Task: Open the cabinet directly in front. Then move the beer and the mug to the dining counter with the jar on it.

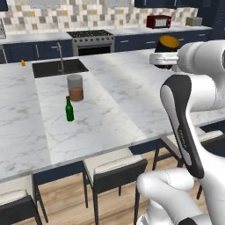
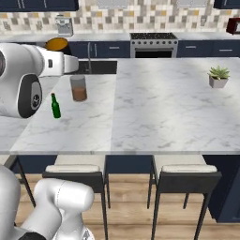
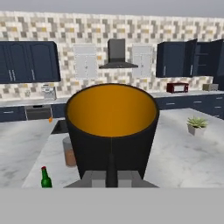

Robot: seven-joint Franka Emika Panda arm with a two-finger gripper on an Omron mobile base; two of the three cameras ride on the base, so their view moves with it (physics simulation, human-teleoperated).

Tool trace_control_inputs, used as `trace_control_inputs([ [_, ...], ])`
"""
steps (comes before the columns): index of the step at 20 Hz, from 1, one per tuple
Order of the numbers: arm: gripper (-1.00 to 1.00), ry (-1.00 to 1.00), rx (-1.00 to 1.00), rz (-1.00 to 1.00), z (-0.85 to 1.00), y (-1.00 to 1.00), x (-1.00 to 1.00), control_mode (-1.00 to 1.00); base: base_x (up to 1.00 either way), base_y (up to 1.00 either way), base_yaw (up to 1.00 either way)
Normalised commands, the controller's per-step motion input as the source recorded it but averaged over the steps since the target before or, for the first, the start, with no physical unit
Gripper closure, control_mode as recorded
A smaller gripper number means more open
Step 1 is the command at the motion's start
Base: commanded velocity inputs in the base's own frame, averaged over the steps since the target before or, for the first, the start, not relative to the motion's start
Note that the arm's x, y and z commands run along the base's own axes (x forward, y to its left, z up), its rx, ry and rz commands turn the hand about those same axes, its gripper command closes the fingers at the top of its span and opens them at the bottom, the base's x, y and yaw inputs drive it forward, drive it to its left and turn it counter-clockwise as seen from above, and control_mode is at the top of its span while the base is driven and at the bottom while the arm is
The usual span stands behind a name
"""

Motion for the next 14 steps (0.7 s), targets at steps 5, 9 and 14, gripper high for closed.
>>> trace_control_inputs([
  [5, 1.0, 0.04, -0.01, 0.01, -0.03, 0.0, 0.06, -1.0, 0.0, 0.0, 0.0],
  [9, 1.0, 0.18, -0.04, 0.08, -0.41, -0.06, 0.09, -1.0, 0.0, 0.0, 0.0],
  [14, 1.0, 0.29, -0.03, 0.09, -0.42, -0.01, 0.1, -1.0, 0.0, 0.0, 0.0],
])
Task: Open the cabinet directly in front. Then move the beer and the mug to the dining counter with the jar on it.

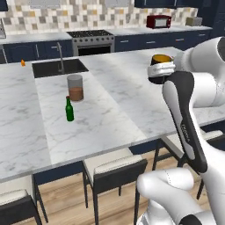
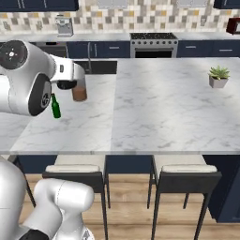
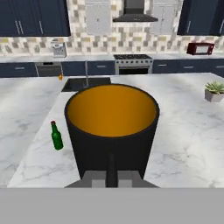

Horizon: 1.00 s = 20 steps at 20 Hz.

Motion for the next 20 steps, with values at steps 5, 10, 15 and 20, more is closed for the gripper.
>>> trace_control_inputs([
  [5, 1.0, 0.22, -0.03, 0.0, -0.2, 0.07, 0.11, -1.0, 0.0, 0.0, 0.0],
  [10, 1.0, 0.3, -0.03, 0.0, -0.34, 0.09, 0.51, -1.0, 0.0, 0.0, 0.0],
  [15, 1.0, 0.2, 0.0, 0.0, -0.52, 0.02, 0.59, -1.0, 0.0, 0.0, 0.0],
  [20, 1.0, 0.11, 0.05, 0.02, -0.59, 0.0, 0.59, -1.0, 0.0, 0.0, 0.0],
])
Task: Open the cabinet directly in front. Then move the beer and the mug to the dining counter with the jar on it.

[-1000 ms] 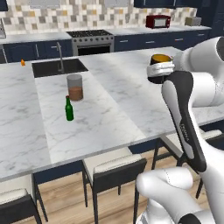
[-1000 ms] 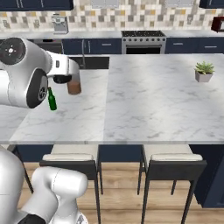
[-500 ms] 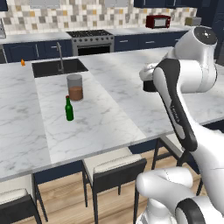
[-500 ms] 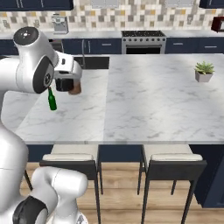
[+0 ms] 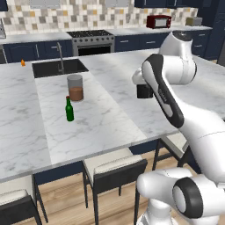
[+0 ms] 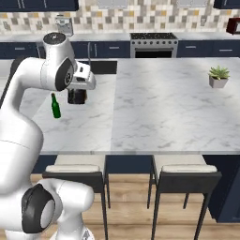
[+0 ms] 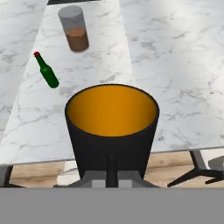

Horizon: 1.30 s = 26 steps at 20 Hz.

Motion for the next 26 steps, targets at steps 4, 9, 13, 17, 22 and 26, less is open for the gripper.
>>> trace_control_inputs([
  [4, 1.0, 0.01, 0.13, 0.08, -0.76, 0.0, 0.72, -1.0, 0.0, 0.0, 0.0],
  [9, 1.0, -0.17, 0.1, 0.13, -0.67, 0.01, 0.26, -1.0, 0.0, 0.0, 0.0],
  [13, 1.0, -0.32, 0.0, 0.02, -0.32, 0.0, 0.23, -1.0, 0.0, 0.0, 0.0],
  [17, 1.0, -0.35, -0.02, 0.0, -0.43, 0.13, 0.12, -1.0, 0.0, 0.0, 0.0],
  [22, 1.0, -0.09, -0.04, 0.0, -0.28, 0.16, 0.14, -1.0, 0.0, 0.0, 0.0],
  [26, 1.0, 0.0, 0.0, 0.0, -0.01, 0.0, 0.24, -1.0, 0.0, 0.0, 0.0],
])
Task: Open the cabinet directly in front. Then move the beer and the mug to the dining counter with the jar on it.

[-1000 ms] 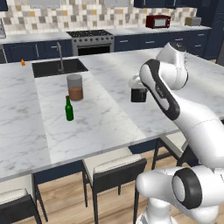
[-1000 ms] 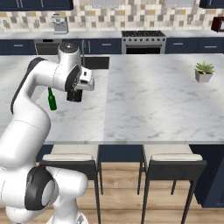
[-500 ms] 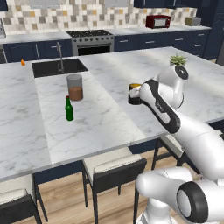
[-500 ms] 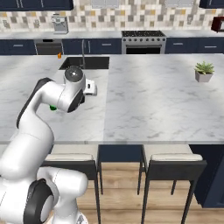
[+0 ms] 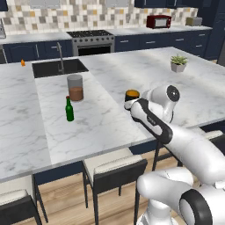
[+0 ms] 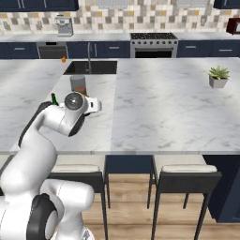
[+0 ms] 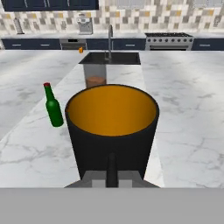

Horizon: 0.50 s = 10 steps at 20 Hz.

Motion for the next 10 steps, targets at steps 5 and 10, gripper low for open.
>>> trace_control_inputs([
  [5, 1.0, 0.0, 0.0, 0.0, -0.06, 0.07, 0.58, -1.0, 0.0, 0.0, 0.0],
  [10, 1.0, 0.0, -0.02, 0.0, -0.19, 0.2, 0.7, -1.0, 0.0, 0.0, 0.0],
])
